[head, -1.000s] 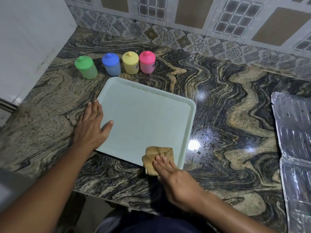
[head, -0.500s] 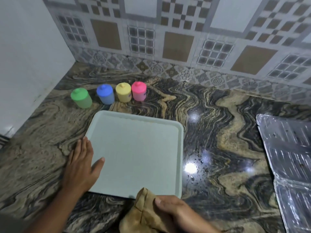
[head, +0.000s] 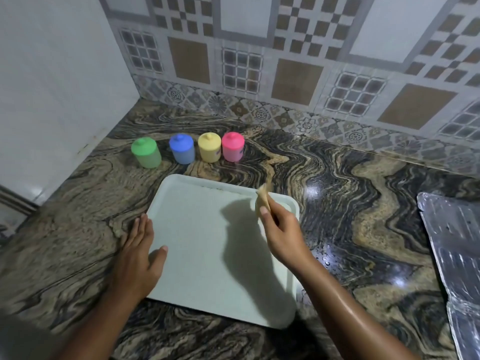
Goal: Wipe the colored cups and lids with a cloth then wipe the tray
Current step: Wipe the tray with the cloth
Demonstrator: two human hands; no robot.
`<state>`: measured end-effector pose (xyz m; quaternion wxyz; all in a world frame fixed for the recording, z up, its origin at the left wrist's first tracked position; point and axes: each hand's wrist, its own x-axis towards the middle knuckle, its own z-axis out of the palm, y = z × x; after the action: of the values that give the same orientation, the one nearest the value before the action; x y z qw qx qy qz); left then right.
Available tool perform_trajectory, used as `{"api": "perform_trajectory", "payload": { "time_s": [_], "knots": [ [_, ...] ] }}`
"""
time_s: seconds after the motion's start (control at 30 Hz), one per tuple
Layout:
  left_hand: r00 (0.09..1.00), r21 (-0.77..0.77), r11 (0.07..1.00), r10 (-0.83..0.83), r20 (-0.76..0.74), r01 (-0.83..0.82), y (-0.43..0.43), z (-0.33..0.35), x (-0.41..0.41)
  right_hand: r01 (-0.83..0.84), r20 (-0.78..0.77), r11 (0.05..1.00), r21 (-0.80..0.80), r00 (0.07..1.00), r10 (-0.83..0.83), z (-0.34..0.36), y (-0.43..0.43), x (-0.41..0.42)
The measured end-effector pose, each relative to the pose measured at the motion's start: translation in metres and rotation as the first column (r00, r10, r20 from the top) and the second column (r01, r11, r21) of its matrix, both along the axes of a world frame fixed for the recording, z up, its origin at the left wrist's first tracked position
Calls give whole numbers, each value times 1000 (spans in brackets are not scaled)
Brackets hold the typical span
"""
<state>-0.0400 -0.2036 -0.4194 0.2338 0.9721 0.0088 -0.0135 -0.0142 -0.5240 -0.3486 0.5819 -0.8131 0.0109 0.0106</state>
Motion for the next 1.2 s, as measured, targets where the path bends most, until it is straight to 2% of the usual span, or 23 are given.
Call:
{"api": "perform_trajectory", "payload": {
  "time_s": [0.1, 0.2, 0.27, 0.33, 0.4, 0.47, 0.57, 0.7, 0.97, 1.2],
  "knots": [
    [1000, -82, 996, -16, 0, 16, 4, 2, -2, 20, 162, 994, -110, 987, -2, 1, 35, 40],
    [998, -21, 998, -60, 3, 60, 6, -1, -3, -70, 230, 940, -334, 961, 153, -17, 80, 80],
    [998, 52, 996, -68, 7, 68, 7, -4, -1, -242, 154, 813, -529, 915, 373, -25, 115, 97],
    [997, 92, 993, -72, 0, 71, 6, -5, -1, -441, -20, 573, -690, 804, 594, -35, 147, 104],
    [998, 127, 990, -69, -7, 70, 4, -5, -1, -522, -151, 361, -773, 704, 694, -47, 170, 110],
    [999, 189, 981, -54, -3, 54, 3, -6, -1, -530, -190, 300, -793, 683, 706, -53, 180, 115],
    [1000, 299, 954, -23, -13, 26, -1, -9, -1, -543, -208, 304, -783, 689, 695, -51, 178, 119],
    [1000, 358, 934, 13, -24, -3, -4, -9, -1, -533, -196, 362, -764, 727, 658, -49, 170, 126],
    [998, 352, 936, 38, -52, -17, -8, -4, -1, -507, -164, 484, -713, 792, 588, -50, 130, 114],
    [995, 332, 943, 58, -75, -30, -8, -5, -2, -460, -158, 645, -610, 868, 470, -43, 73, 91]
  ]
}}
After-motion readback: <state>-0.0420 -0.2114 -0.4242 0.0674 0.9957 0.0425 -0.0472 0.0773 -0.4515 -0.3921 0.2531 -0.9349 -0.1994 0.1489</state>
